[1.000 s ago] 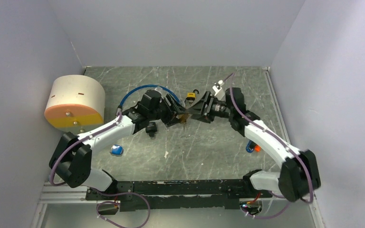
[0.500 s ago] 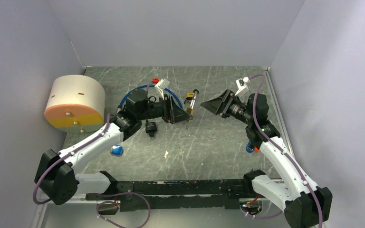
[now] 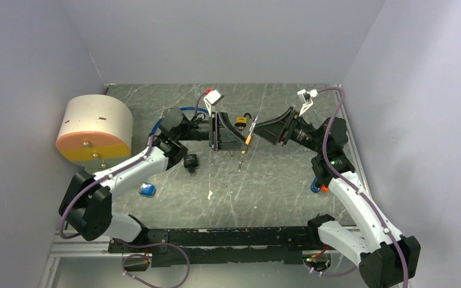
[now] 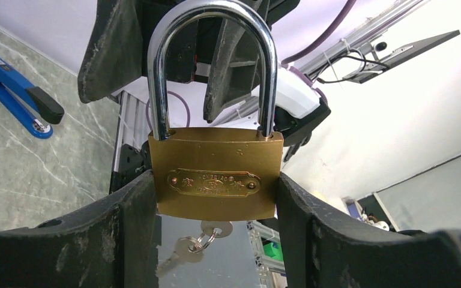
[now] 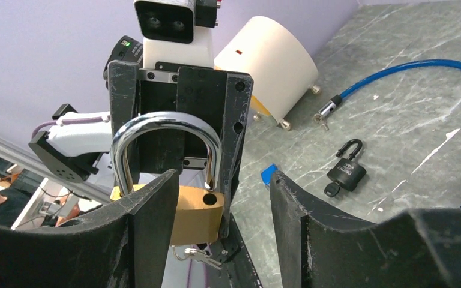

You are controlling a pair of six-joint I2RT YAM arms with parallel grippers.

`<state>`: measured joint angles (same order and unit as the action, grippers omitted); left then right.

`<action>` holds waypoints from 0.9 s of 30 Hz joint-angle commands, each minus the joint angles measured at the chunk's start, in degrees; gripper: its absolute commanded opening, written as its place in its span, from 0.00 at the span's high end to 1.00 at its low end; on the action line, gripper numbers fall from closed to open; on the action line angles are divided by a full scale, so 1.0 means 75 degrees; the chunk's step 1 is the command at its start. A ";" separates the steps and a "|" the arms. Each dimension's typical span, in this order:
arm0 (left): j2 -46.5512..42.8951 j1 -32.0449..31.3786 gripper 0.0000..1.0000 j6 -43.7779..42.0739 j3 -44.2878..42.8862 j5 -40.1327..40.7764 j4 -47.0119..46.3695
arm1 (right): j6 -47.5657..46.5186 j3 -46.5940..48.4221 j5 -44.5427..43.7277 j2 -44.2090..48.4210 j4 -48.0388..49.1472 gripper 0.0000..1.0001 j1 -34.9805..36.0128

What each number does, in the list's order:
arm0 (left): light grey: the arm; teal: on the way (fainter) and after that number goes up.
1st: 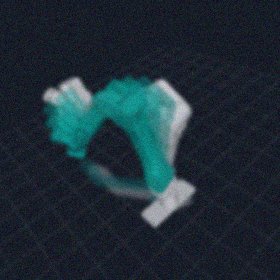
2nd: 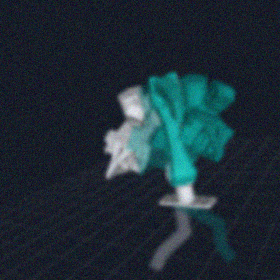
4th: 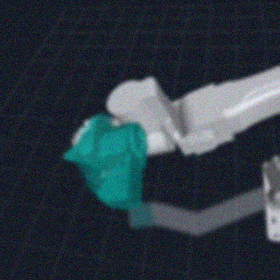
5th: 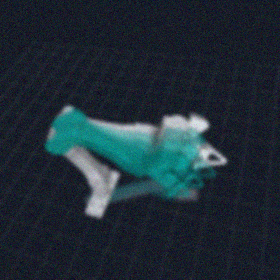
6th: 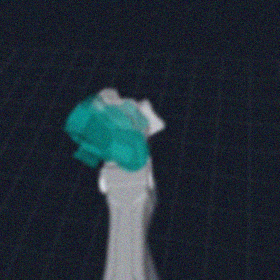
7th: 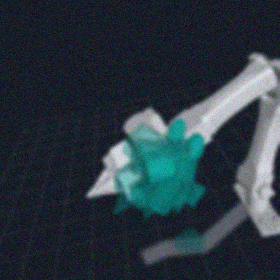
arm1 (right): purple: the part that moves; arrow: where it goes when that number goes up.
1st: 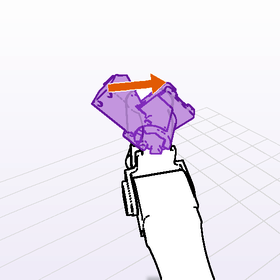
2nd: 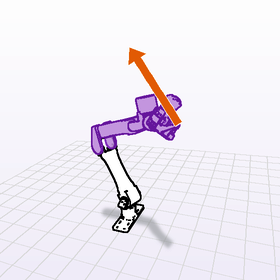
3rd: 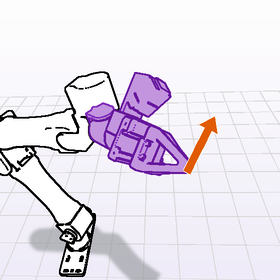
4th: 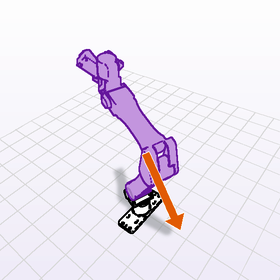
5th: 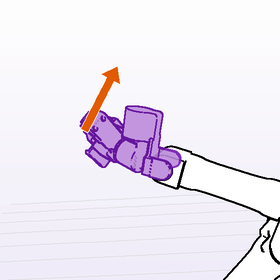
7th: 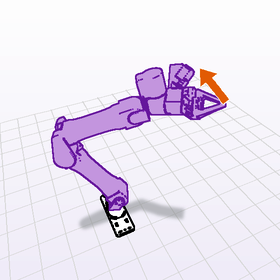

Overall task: Unlock with the key
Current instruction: Unlock the lock.

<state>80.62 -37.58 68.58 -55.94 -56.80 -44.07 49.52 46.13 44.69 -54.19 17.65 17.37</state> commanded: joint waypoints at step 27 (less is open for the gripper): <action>-0.0412 -0.0030 0.97 -0.0218 -0.0476 -0.0081 -0.0382 | 0.0559 0.0153 0.0135 -0.0405 0.1267 1.00 0.0006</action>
<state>80.53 -37.43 68.73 -57.25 -57.69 -43.40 54.94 48.12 47.55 -59.11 26.92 17.76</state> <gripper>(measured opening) 0.679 0.068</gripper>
